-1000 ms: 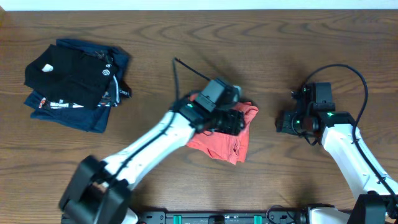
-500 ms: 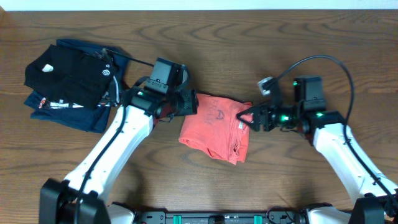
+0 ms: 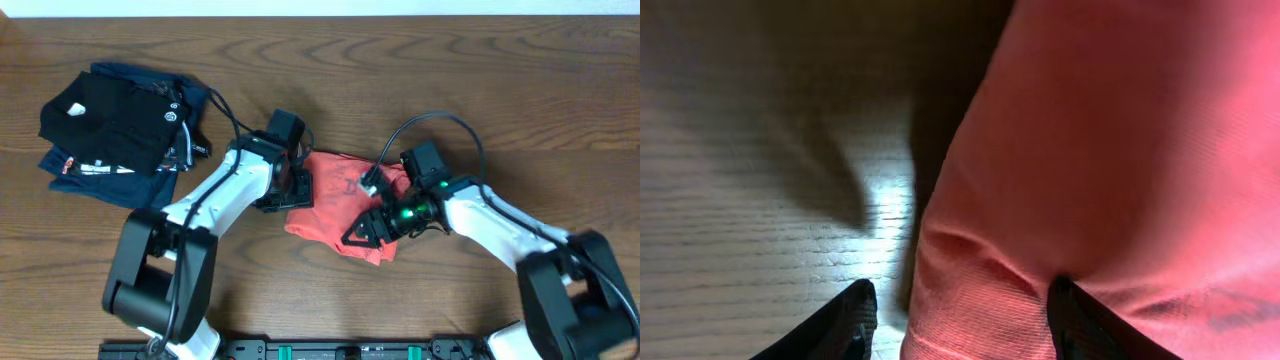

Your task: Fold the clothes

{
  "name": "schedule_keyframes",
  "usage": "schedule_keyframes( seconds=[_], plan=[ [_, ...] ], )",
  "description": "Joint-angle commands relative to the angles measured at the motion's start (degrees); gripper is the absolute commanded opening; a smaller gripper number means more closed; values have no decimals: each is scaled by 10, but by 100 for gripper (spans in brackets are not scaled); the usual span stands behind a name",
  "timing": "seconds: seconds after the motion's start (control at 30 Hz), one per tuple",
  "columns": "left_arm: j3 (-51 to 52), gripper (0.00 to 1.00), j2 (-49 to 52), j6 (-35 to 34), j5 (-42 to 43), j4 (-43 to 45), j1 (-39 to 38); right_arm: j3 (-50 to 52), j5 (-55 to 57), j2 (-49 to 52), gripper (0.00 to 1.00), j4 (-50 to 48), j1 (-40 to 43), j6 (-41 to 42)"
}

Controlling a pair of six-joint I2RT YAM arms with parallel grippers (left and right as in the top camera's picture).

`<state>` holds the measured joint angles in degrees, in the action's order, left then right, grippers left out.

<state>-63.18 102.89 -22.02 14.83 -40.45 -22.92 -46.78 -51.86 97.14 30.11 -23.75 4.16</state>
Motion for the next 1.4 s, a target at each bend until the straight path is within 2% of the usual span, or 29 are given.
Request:
schedule_keyframes(
  seconds=[0.0,0.17,0.4,0.57,0.77,0.83,0.9,1.0,1.23,1.33,1.37],
  plan=[
    [2,56,25,10,-9,-20,2,-7,75,39,52,33,4,4],
    [2,56,30,7,-8,-40,-1,-7,264,61,50,56,42,62],
    [2,50,30,-67,-6,-86,-43,-29,362,58,50,-2,98,61],
    [2,50,20,-110,-10,-92,-95,-84,447,58,52,-7,128,59],
    [-1,52,-47,-117,-81,-108,-88,-186,450,40,52,83,138,48],
    [-2,59,-82,-110,-105,-105,-73,-207,450,27,52,106,138,48],
    [-3,70,-116,-105,-129,-92,-57,-216,442,10,53,122,137,48],
    [-3,73,-153,-64,-145,-41,-34,-216,393,-15,54,151,134,48],
    [-3,72,-137,19,-144,68,-12,-191,266,-19,52,209,109,41],
    [-3,58,-108,19,-134,70,-12,-166,244,-19,51,208,89,35],
    [-3,58,-96,19,-121,68,-12,-156,248,-19,51,205,80,35]
  ],
)
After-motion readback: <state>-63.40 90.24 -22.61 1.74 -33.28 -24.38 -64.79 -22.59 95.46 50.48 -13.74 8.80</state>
